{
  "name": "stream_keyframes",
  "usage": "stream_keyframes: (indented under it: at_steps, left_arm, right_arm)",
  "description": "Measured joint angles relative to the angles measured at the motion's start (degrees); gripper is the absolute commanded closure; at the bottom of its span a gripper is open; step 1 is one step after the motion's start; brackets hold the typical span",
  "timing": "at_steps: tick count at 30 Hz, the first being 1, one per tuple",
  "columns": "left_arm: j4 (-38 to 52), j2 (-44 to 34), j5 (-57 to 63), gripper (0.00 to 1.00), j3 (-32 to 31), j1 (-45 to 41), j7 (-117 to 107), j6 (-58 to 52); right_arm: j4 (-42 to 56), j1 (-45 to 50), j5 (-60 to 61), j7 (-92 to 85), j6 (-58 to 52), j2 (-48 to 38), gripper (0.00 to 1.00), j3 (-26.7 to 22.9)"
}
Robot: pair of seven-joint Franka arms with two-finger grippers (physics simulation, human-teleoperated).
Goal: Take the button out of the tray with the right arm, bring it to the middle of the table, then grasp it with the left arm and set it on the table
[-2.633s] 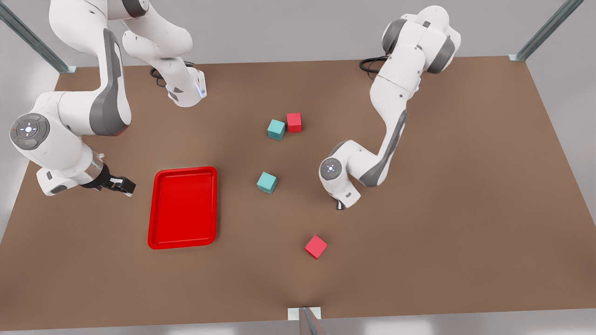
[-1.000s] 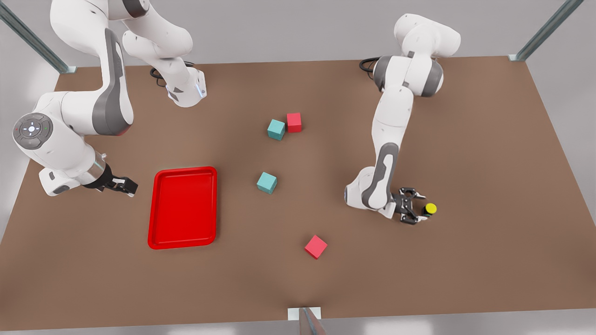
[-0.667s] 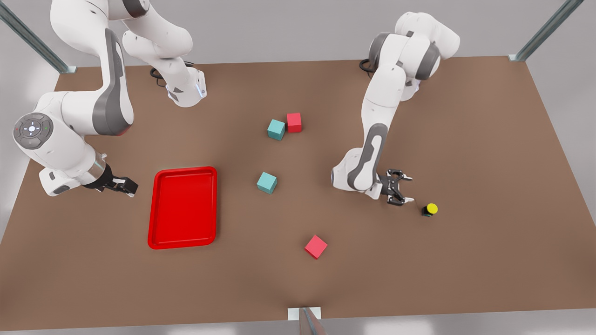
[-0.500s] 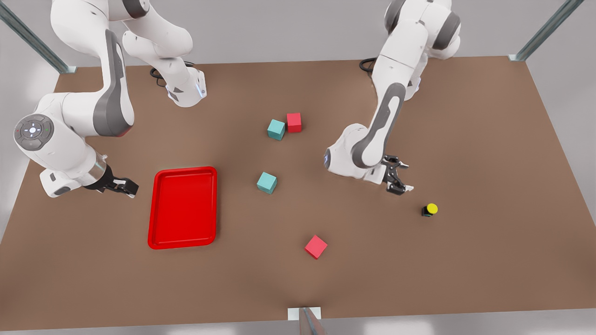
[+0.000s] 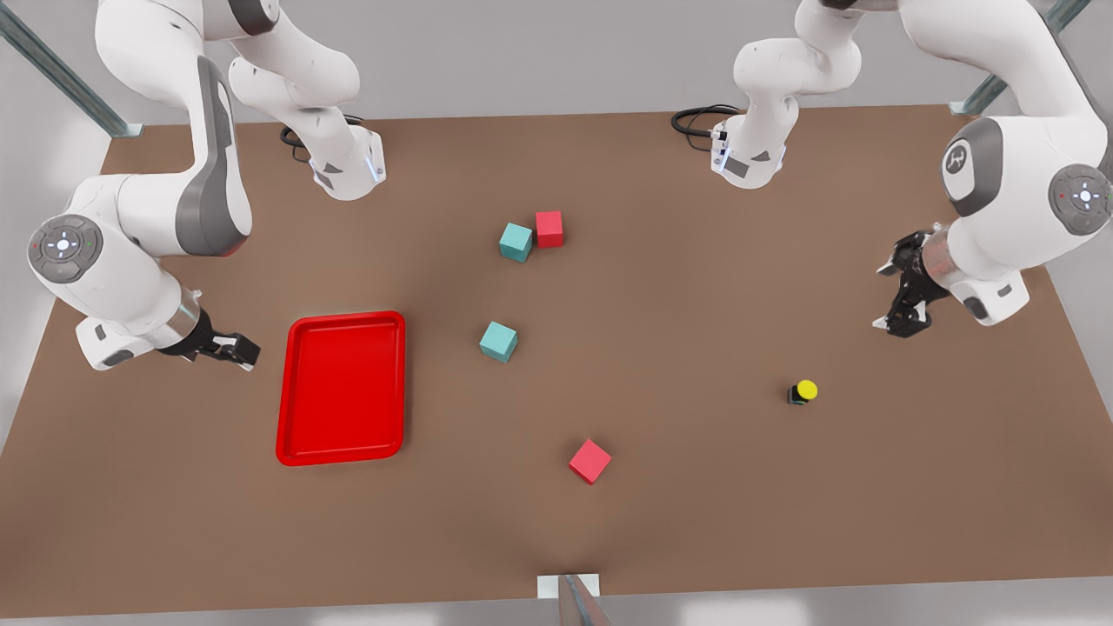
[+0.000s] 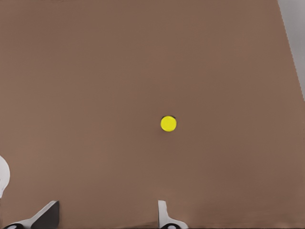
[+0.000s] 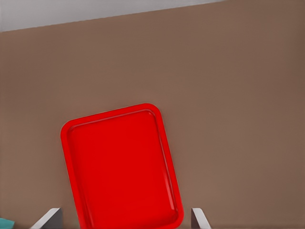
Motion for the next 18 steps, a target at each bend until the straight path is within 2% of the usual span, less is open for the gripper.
stream_keyframes:
  at_steps: [3, 18]
  left_arm:
    - [0.49, 0.54, -0.75, 0.00, -0.06, -2.89, 11.85, 0.97]
    - [0.62, 0.76, -0.13, 0.00, -0.17, -2.26, 48.10, 2.38]
  right_arm:
    - [0.13, 0.02, 0.00, -0.01, 0.00, 0.05, 0.00, 0.00]
    - [0.16, -0.02, 0.00, -0.06, 0.00, 0.13, 0.00, 0.00]
